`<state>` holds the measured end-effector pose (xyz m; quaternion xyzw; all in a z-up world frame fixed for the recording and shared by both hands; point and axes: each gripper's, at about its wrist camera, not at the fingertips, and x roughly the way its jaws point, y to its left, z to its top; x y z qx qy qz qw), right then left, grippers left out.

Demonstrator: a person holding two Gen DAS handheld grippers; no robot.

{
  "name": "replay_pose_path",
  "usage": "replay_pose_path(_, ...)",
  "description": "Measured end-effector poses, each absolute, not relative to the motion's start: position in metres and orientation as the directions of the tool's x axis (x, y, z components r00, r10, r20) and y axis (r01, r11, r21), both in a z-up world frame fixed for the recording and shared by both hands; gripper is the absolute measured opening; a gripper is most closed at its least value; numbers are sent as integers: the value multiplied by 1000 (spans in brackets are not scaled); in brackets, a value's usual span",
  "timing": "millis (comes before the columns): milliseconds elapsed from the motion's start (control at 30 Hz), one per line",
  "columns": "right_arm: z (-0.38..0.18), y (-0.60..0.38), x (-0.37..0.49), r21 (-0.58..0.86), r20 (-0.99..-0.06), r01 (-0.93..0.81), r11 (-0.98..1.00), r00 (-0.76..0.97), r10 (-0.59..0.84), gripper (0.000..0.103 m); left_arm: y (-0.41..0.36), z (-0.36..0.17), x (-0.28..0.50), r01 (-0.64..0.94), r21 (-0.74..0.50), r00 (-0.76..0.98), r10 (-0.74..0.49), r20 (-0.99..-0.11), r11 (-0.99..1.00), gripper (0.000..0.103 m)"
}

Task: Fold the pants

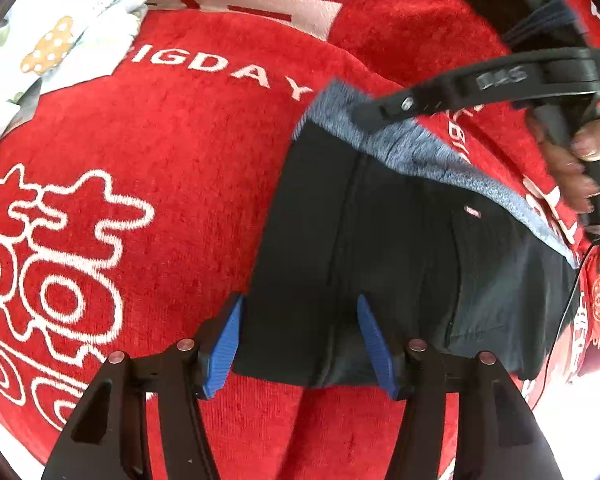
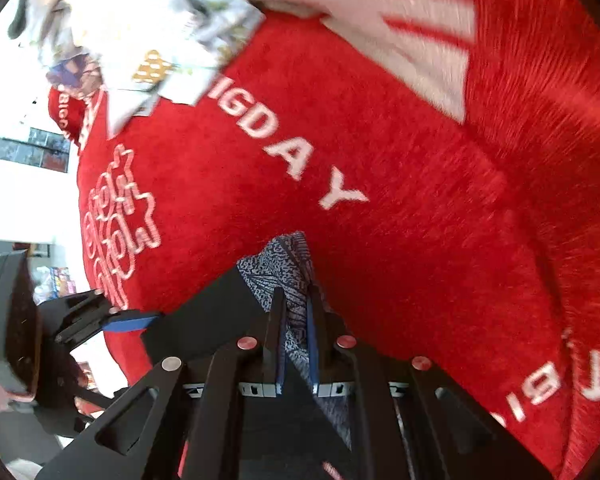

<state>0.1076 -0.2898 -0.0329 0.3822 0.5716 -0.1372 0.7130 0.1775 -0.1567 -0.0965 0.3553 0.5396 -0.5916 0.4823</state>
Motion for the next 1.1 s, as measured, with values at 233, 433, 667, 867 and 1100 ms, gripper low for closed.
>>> replay_pose_path(233,-75,-296,134,327,-945,676,660,219,244,13,-147,-97,187,958,-265,-244,-181,-953,105,59)
replay_pose_path(433,-52,-305,104,338,-941,773,538,293,170,29,-155,-77,173,978,-191,-174,-184,-967,83,59)
replay_pose_path(667,2,-284,-21,412,-911,866,283,400,102,30,-182,-47,136,975,-222,-207,-250,-946,31,79)
replay_pose_path(867,-29,-246,-110,288,-958,947,141,283,56,30,-227,-82,58,991,-137,-135,-231,-964,-5,79)
replay_pose_path(1100,-20,-237,-230,250,-967,956,-156,239,-86,34,-253,-95,61,995,-23,-2,-211,-977,98,92)
